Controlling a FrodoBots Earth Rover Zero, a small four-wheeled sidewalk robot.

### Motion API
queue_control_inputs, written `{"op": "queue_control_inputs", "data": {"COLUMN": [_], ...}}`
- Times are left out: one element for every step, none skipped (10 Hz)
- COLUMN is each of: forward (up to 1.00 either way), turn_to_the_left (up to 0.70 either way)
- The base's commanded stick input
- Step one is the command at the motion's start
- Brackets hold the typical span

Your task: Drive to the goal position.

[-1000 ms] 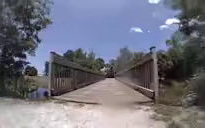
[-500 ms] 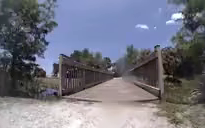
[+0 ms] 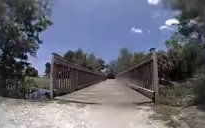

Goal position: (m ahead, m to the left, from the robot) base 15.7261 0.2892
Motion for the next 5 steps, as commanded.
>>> {"op": "queue_control_inputs", "data": {"forward": [0.11, 0.35, 0.35, 0.35, 0.35], "turn_to_the_left": [0.00, 0.00, 0.00, 0.00, 0.00]}}
